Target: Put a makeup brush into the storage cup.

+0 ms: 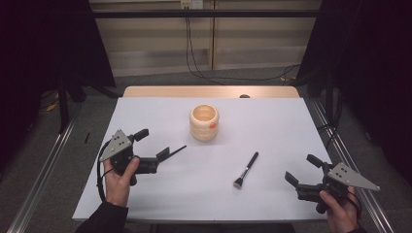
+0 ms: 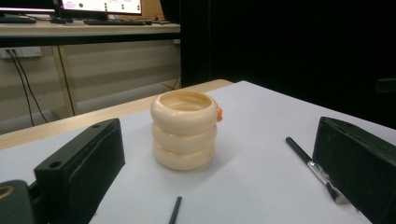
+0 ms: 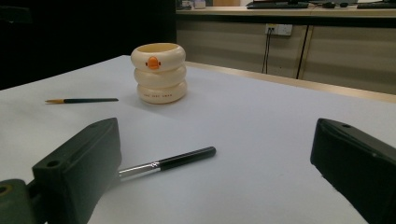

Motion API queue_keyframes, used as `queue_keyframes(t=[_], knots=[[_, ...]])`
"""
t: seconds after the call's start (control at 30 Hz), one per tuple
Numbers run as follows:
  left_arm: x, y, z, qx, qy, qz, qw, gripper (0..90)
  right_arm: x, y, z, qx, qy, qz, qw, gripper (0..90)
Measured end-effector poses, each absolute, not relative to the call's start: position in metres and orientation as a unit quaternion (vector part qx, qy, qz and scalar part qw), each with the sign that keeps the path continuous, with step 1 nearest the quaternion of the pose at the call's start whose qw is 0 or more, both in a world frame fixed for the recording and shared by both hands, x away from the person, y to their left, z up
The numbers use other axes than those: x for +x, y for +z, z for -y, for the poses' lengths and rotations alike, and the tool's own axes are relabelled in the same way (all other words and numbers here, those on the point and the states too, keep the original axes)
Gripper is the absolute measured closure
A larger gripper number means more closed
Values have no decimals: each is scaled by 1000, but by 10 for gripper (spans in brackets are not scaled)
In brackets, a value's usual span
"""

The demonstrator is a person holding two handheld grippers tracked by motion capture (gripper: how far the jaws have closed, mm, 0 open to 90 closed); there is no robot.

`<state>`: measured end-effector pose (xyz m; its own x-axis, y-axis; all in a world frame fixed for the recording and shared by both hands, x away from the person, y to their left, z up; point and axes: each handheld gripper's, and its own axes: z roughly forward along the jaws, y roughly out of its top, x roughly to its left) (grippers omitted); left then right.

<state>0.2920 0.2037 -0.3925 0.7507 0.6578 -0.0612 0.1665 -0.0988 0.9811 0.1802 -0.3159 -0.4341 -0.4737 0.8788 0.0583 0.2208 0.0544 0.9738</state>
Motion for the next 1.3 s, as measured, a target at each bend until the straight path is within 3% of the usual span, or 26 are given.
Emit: queue_keyframes(t=[1.3], knots=[[353,-370,-181,735,177,-266,598,13,180,-434,317,421,550,-656,300,1]])
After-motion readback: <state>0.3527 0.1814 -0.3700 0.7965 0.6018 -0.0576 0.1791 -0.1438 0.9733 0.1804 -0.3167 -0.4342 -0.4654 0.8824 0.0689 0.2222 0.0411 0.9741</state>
